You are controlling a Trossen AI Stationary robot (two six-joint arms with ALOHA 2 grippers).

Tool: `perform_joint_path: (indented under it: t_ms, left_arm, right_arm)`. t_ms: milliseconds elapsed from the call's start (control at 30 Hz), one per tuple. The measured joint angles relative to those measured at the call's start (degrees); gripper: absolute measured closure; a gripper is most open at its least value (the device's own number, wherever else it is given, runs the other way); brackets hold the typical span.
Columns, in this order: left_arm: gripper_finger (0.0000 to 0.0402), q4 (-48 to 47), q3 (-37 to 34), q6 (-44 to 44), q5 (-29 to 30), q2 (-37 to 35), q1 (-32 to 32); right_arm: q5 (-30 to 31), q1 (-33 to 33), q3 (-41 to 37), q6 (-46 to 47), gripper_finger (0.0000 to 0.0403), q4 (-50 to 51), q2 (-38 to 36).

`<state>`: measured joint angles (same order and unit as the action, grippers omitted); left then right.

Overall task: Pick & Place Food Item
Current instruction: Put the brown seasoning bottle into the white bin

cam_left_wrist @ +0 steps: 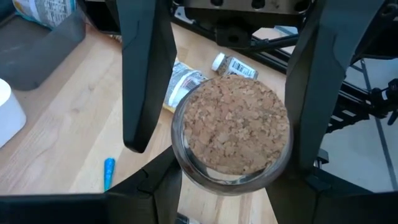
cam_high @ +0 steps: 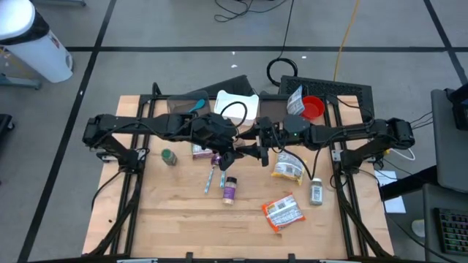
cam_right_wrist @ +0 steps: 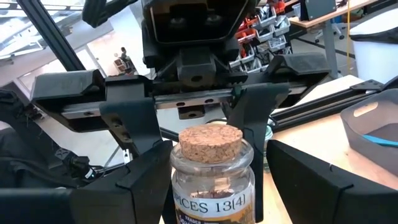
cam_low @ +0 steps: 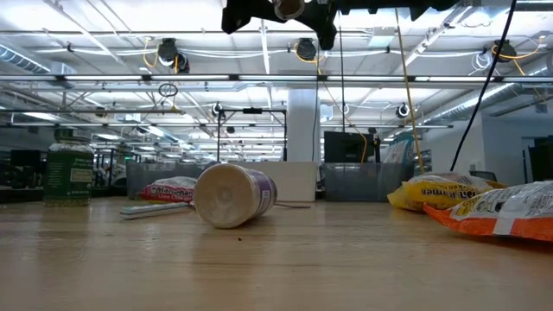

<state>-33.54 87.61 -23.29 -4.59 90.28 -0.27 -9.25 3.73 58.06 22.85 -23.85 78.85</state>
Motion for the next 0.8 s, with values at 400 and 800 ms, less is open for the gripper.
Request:
perform_joint_path:
  t_ms: [400,800]
  left_arm:
    - [0.0206,0.2,0.0,0.6,0.0,0.0,0.3]
    - [0.0206,0.2,0.0,0.4,-0.2,0.0,0.3]
  right_arm:
    - [-0.3,0.0,0.0,-0.6,0.0202,0.0,0.0]
    - [-1.5,0.0,0.0,-1.3,0.0231,0.2,0.0]
